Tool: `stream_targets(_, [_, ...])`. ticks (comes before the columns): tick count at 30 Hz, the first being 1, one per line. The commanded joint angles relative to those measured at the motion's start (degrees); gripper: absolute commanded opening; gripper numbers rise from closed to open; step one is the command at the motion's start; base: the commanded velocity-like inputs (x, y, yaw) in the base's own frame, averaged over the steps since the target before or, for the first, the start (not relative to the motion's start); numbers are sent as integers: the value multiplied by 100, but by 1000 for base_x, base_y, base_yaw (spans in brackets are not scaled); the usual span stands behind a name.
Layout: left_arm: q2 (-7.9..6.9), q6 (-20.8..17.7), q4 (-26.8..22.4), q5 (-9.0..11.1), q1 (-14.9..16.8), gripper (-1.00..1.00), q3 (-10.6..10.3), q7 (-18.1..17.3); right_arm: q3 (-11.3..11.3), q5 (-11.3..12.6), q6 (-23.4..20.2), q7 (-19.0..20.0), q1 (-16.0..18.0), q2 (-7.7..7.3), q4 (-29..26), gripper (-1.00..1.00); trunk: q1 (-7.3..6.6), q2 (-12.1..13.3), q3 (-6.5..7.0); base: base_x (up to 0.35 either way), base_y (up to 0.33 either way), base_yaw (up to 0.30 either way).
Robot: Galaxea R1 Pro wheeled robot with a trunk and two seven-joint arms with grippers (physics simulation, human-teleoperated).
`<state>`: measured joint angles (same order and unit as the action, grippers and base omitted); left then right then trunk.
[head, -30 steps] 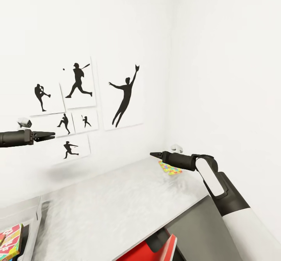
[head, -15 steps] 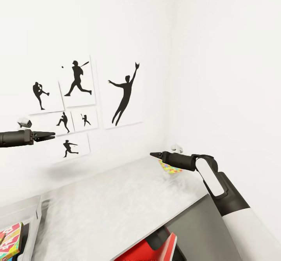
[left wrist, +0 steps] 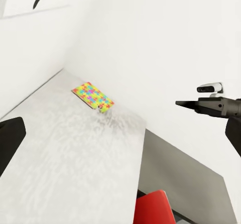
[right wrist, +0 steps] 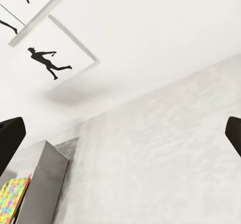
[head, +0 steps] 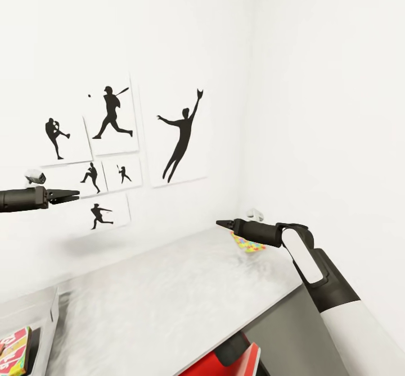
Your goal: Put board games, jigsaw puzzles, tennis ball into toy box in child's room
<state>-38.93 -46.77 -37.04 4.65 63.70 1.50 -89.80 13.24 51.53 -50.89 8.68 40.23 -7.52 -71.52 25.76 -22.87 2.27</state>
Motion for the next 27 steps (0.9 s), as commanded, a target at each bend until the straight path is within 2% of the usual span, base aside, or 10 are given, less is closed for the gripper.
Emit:
stream_targets(1, [-1, -61, 0, 1, 2, 100, -2, -20, 3, -47, -11, 46, 2, -4, -1, 100, 2, -5, -3, 22, 12, 0])
stream_targets(26, [-1, -61, -1, 1, 2, 100, -1, -20, 12, -54, -9, 46, 2, 8, -2, 100, 2, -5, -3, 38, -14, 0])
stream_targets(27, [-34, -94, 32, -33, 35, 100, -34, -20, 45, -88, 25, 12, 35, 41, -36, 100, 3, -5, -3, 0, 0, 0])
